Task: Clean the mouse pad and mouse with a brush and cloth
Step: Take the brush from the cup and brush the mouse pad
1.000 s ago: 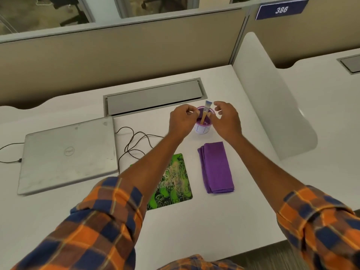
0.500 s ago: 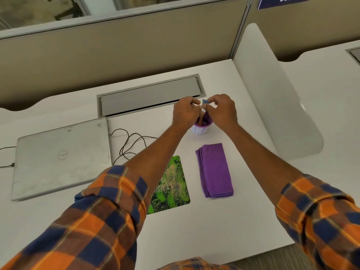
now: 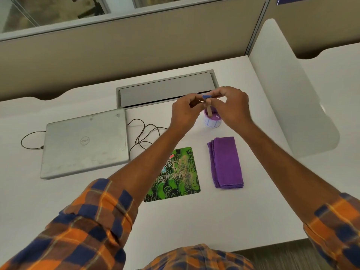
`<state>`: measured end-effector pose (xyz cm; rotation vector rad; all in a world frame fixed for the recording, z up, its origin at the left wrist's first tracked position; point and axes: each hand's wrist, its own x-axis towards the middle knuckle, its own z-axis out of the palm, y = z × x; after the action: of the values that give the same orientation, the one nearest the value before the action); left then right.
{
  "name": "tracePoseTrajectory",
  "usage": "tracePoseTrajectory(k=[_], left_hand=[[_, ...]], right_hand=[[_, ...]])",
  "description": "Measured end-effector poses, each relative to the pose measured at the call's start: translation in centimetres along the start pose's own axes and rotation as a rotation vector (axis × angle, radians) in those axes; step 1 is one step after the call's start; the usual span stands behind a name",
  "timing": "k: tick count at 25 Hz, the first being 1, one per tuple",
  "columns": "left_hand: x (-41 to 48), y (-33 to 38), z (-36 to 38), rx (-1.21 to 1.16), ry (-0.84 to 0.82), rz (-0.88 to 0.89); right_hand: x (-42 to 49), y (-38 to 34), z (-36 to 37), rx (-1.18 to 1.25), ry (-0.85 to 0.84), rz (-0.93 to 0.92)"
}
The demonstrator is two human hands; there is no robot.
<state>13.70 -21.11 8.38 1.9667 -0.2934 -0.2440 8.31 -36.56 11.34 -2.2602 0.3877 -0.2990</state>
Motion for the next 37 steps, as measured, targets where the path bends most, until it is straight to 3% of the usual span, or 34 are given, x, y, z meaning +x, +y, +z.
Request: tracePoseTrajectory(k=[6,12,16,21,26,28,31,34,37], left_hand=[[-4.4,1.3,-4.4,-0.145,0.070,0.014],[-9.8,-2.2,-8.0,-0.506,0.080,-0.312],[-13.3,-5.1,-9.1,-0.697,0.018,-0.532],[-16.5,-8.2,-9.1,-0.841,-0.017,-0.558],[-17.9,-9.9,-8.9,-0.847,-0.025,-0.569],[-17.9,-10.2,-9.1,-0.688,-0.006,-0.579],[-17.5,-11.8,-9.8,-0.087,0.078,-0.476],[-16.7,-14.1,-10.3,0.466,-0.039,-0.227],[-16.1,-15.8,-10.1,0.735,-0.188,-0.056]], right_hand=[[-3.6,-3.0,0.2,0.182,-0.040,-0.071],[-10.2,-0.8,4.3,0.416,-0.246,0.202],[-14.3,0.1,7.0,0.659,-0.234,0.331],[-17.1,-0.3,9.6,1.116,-0.235,0.555],[-18.1,-0.3,11.3,1.166,-0.225,0.589],[-17.9,-0.2,11.6,1.082,-0.152,0.595],[-17.3,0.6,12.0,0.809,0.028,0.589],[-17.0,1.3,12.8,0.590,0.101,0.556],[-16.9,1.3,14.3,0.483,0.079,0.525]])
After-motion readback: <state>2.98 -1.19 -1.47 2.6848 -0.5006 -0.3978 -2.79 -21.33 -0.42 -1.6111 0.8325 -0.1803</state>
